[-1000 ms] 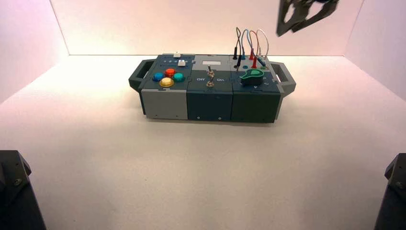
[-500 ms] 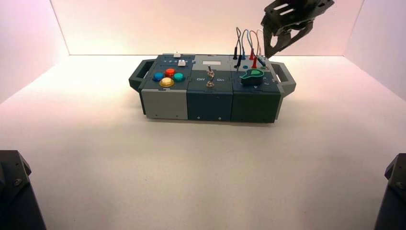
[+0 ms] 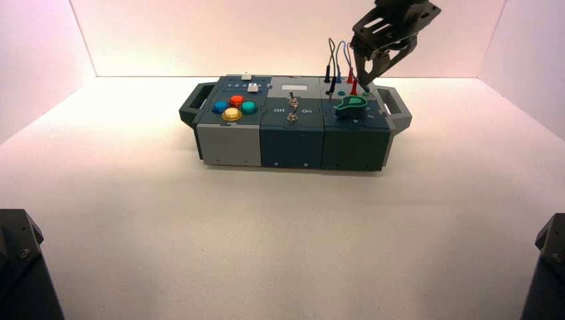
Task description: Insert the blue wire.
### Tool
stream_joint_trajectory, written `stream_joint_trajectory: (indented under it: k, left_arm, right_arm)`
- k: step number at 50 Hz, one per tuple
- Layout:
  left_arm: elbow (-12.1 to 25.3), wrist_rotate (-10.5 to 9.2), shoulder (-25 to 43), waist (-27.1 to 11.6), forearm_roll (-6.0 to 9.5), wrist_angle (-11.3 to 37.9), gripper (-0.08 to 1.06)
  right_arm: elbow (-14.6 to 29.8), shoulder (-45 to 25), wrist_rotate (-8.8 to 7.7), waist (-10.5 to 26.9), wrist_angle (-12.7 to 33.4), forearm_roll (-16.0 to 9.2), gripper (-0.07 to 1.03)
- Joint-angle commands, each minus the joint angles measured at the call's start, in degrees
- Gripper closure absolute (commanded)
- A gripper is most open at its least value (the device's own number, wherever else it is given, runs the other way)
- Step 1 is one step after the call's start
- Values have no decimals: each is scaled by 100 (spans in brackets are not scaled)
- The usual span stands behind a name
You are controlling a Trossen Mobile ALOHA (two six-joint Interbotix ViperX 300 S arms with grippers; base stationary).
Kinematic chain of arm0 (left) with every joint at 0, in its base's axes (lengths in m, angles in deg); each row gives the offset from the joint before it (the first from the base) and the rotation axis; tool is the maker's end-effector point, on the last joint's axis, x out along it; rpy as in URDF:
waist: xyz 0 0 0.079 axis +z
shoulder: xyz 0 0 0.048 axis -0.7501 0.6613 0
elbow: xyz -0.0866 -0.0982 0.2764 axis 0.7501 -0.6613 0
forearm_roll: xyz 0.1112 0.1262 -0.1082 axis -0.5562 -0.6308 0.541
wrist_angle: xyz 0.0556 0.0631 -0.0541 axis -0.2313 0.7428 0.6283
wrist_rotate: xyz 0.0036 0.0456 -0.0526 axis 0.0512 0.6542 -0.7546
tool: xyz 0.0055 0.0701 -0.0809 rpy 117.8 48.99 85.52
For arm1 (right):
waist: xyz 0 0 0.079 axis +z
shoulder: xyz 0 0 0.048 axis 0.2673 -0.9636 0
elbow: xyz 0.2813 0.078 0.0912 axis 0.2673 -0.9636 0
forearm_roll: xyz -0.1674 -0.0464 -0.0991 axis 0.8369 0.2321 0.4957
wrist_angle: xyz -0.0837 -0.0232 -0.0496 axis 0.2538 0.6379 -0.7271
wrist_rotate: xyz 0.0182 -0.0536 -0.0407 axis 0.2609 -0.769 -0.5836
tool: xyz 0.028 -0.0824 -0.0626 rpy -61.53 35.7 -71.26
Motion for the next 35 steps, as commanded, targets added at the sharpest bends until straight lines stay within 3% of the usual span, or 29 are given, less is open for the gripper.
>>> stream_joint_trajectory:
  k: [1, 9, 35]
  left_arm:
    - [79, 26, 18, -9, 0, -62, 101]
    - [88, 26, 44, -18, 0, -62, 101]
    - [88, 26, 114, -9, -9, -62, 101]
  right_arm:
    - [220, -53, 0, 26, -26, 53, 41]
    - [343, -202, 0, 26, -18, 158, 43]
    - [633, -396, 0, 35, 62, 158, 49]
